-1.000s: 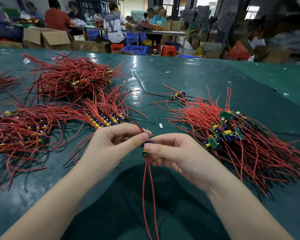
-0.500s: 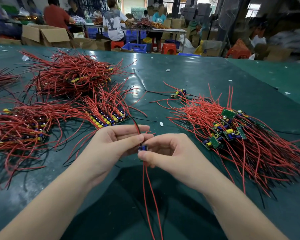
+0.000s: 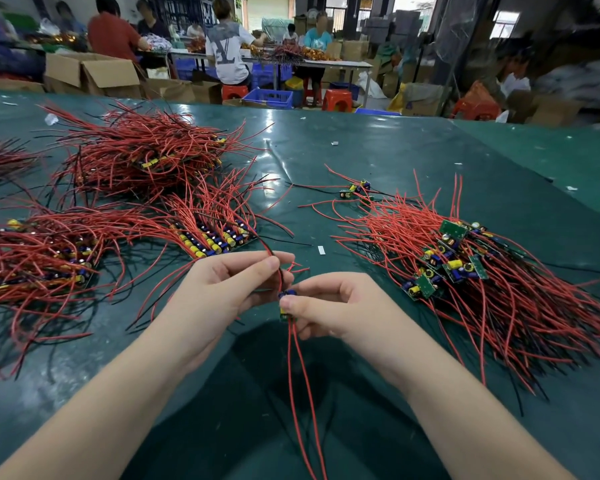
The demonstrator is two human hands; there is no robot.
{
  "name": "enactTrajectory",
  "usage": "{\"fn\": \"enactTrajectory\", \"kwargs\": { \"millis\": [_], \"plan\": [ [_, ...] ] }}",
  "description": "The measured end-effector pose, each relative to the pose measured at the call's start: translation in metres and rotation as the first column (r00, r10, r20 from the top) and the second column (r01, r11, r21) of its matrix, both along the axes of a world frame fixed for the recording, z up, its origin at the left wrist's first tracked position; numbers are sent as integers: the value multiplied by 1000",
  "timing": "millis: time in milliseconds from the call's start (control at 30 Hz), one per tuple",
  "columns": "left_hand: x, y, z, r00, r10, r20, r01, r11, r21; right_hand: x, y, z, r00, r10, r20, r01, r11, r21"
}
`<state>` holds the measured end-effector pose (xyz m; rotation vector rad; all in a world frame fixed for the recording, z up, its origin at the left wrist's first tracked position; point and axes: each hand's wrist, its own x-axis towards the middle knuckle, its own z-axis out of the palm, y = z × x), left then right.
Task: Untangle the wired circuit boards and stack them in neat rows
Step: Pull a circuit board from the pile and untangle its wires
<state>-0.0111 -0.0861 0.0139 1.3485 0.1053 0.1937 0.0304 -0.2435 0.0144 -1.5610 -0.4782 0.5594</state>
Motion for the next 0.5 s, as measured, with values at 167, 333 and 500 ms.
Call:
{"fn": "enactTrajectory", "kwargs": {
  "millis": [167, 333, 500],
  "plan": [
    [-1, 2, 1, 1000, -18, -2, 18, 999, 31, 2, -2, 2, 1000, 23, 17, -23, 1000, -10],
    [-1, 4, 2, 999, -43, -29, 44, 997, 56, 2, -5, 5, 997, 70, -14, -70, 998, -10],
    [-2, 3, 2, 994, -87, -62, 88, 996, 20, 4, -9, 8, 993, 114, -8, -115, 992, -52]
  ]
}}
